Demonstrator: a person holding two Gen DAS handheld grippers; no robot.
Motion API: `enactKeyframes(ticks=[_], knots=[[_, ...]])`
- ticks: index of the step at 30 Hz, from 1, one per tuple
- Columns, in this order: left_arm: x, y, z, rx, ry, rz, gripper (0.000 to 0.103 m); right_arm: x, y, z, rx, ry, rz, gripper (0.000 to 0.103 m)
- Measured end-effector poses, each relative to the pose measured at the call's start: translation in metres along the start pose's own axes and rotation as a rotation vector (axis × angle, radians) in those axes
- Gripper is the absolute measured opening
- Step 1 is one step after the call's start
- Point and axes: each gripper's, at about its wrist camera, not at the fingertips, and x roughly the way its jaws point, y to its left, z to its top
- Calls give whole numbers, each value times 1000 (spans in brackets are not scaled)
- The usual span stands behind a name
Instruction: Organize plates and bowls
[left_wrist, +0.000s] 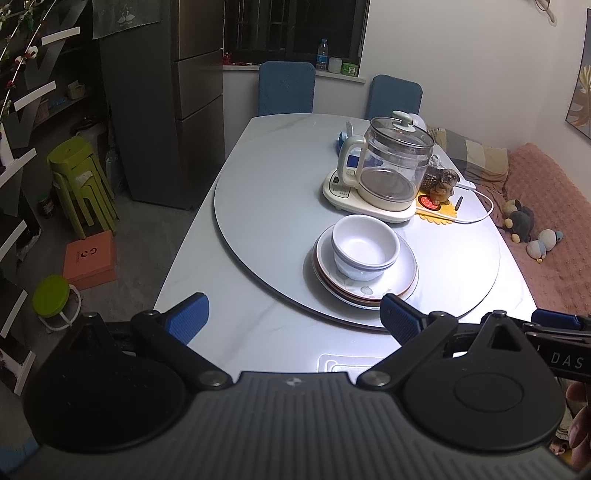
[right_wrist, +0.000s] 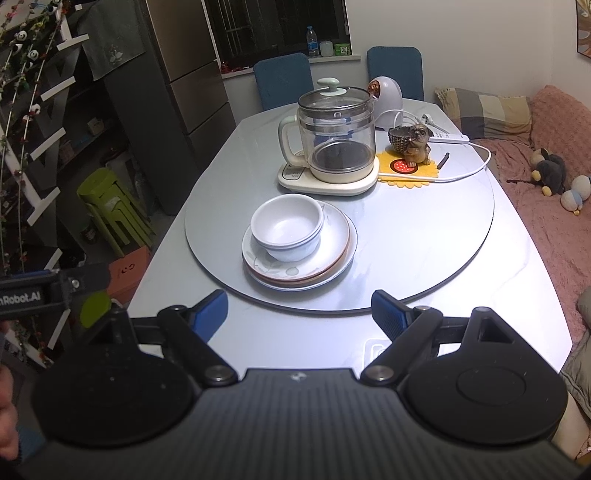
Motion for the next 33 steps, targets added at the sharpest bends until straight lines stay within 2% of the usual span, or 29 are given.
enactKeyframes(ticks=[33], knots=[[1,-3,0,-4,11,-19,101,2,-5,0,4,7,-2,86]])
